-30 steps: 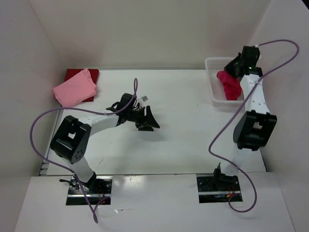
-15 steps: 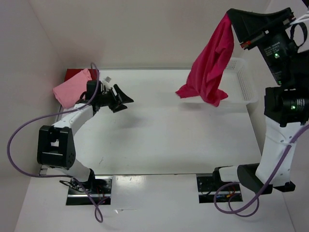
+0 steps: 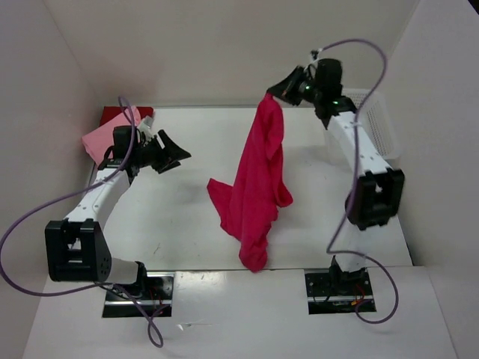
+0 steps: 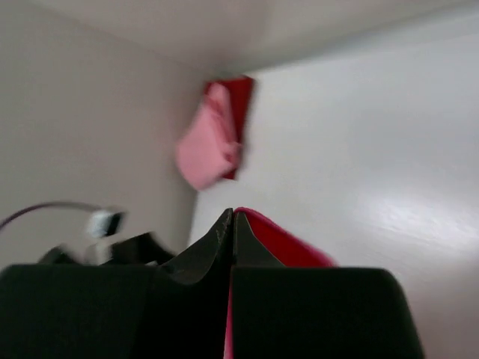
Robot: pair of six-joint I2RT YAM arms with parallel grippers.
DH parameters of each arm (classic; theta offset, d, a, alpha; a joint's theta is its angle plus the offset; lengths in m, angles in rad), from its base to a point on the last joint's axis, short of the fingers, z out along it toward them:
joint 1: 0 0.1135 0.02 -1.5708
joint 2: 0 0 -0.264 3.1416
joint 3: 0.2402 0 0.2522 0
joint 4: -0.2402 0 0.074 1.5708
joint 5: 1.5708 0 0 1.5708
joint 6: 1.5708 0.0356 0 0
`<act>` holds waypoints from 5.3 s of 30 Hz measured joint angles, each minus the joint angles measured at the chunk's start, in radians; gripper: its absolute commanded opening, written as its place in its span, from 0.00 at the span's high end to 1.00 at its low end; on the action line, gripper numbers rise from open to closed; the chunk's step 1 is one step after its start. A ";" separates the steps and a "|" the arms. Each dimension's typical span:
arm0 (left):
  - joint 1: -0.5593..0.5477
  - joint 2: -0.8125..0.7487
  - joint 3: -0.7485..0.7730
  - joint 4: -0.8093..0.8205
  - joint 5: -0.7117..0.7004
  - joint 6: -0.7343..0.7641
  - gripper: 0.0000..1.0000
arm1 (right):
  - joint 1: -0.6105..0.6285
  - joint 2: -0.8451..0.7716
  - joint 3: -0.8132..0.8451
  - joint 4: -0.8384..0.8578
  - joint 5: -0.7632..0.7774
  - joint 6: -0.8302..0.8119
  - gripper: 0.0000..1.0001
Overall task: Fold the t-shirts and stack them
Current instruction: Move the tshirt to the center of the board, then flatten out the tshirt
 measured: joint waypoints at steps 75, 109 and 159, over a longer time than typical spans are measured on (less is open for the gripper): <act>-0.412 0.366 0.468 -0.270 -0.521 0.349 1.00 | 0.200 -0.120 -0.932 -0.013 0.127 -0.008 0.22; -0.127 0.226 0.451 -0.301 -0.371 0.272 1.00 | 0.359 0.143 -0.211 -0.266 0.282 -0.105 1.00; 0.108 -0.112 -0.142 -0.152 -0.230 0.143 0.27 | 0.113 -0.133 -0.752 -0.290 0.376 -0.235 0.49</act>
